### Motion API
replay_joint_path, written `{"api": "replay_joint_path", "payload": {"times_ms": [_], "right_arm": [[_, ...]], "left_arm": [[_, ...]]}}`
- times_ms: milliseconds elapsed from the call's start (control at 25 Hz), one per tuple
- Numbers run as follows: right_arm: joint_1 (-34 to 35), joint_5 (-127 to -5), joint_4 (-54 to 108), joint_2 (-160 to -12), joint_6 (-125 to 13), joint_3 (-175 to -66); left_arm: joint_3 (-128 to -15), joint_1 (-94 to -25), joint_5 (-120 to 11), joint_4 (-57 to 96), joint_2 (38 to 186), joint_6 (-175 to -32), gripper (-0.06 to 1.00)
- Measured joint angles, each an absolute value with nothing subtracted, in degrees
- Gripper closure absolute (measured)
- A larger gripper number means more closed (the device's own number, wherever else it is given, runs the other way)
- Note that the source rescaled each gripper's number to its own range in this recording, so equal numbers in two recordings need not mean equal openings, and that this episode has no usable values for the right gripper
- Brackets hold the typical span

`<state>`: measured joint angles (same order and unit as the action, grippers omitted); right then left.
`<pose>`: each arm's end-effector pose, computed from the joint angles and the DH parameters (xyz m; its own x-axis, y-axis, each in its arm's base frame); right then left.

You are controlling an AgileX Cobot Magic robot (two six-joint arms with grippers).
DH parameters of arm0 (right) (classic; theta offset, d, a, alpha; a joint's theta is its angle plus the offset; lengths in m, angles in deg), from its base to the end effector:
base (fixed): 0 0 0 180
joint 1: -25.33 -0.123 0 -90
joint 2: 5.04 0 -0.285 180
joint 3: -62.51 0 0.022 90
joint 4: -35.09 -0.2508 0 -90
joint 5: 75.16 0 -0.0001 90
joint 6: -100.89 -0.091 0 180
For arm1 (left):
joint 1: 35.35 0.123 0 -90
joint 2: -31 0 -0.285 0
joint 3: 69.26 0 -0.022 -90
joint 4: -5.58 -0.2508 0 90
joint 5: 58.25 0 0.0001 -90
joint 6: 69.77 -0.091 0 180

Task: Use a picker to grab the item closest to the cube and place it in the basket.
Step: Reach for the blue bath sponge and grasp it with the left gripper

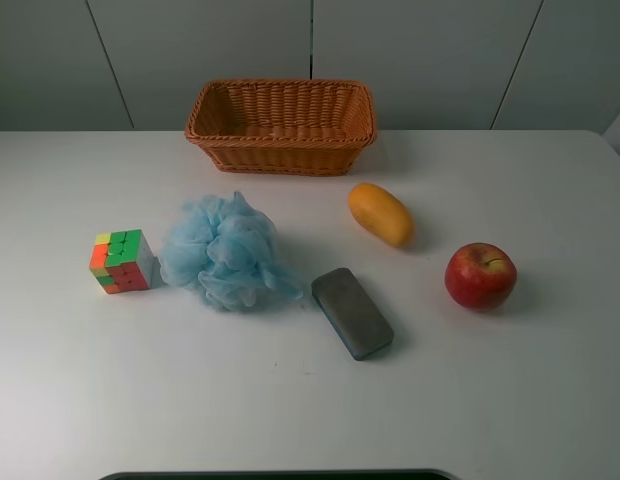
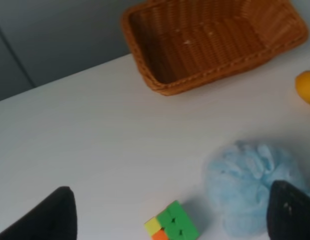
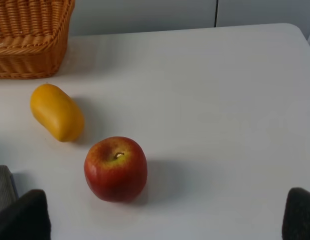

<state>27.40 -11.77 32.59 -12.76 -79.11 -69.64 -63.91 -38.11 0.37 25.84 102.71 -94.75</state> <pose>-0.0083 0.0039 0.2771 -0.4834 0.0370 -0.8746 0.0114 0.9993 0.0360 0.2110 -0.0371 0.4107 -0.6104 0.2624 -0.7474 0.4196 0.9074 -0.0241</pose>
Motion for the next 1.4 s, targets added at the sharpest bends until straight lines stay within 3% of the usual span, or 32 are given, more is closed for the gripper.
{"api": "replay_joint_path", "payload": {"times_ms": [360,720,1000,1400], "right_arm": [[27.4,-11.77,32.59,-12.76,-79.11,-69.64],[27.4,-11.77,32.59,-12.76,-79.11,-69.64],[27.4,-11.77,32.59,-12.76,-79.11,-69.64],[27.4,-11.77,32.59,-12.76,-79.11,-69.64]], "left_arm": [[-78.55,-52.47,0.97,23.88,129.57,-96.9,-0.05],[-80.14,-61.96,2.57,23.55,143.84,-98.7,-0.05],[-80.18,-66.24,6.05,23.46,151.57,-99.59,-0.05],[-77.28,-66.75,8.94,15.99,154.72,-99.69,-0.05]]}}
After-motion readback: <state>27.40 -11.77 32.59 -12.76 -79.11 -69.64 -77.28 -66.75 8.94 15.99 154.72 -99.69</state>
